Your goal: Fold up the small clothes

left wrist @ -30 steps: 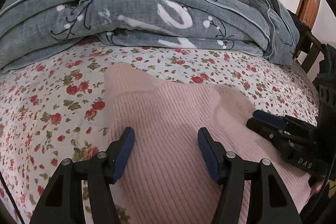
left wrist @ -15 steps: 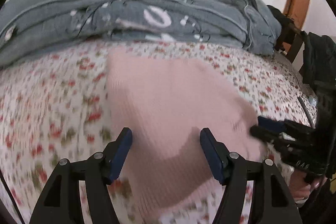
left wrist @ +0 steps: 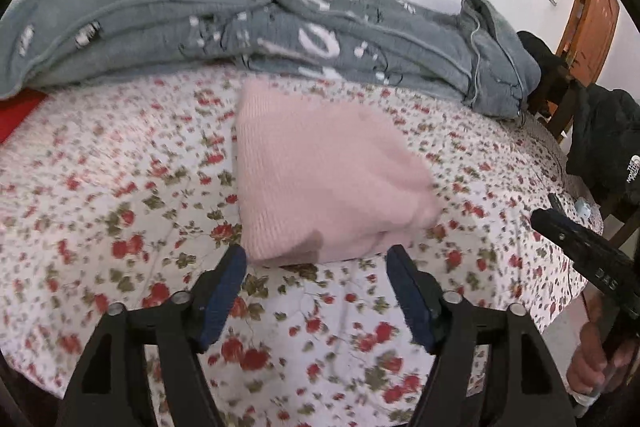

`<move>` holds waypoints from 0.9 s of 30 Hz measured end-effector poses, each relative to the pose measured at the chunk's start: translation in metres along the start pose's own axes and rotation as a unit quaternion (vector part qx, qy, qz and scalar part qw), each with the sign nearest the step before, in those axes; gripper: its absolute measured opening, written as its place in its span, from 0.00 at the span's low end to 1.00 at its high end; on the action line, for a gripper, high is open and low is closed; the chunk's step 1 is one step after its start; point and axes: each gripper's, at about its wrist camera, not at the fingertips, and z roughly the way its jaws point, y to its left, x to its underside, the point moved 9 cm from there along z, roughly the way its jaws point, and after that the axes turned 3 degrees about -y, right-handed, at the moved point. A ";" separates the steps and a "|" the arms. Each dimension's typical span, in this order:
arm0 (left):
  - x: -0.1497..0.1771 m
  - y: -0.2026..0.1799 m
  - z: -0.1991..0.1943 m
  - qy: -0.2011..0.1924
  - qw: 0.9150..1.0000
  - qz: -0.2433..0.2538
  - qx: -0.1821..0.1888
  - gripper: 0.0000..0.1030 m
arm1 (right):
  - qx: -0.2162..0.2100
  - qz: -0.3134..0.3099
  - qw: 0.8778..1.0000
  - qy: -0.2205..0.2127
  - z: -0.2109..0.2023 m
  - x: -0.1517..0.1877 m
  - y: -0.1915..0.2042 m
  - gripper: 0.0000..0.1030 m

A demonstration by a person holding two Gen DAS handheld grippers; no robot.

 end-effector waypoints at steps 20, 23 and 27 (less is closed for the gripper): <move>0.012 -0.051 -0.098 -0.060 0.996 0.020 -0.069 0.81 | 0.029 -0.042 0.997 -0.062 -0.133 0.008 -0.001 0.94; 0.013 -0.054 -0.105 -0.065 0.995 0.026 -0.073 0.81 | 0.033 -0.040 0.997 -0.065 -0.139 0.011 -0.004 0.94; 0.013 -0.057 -0.114 -0.072 0.994 0.028 -0.073 0.82 | 0.033 -0.037 0.997 -0.063 -0.142 0.014 -0.008 0.94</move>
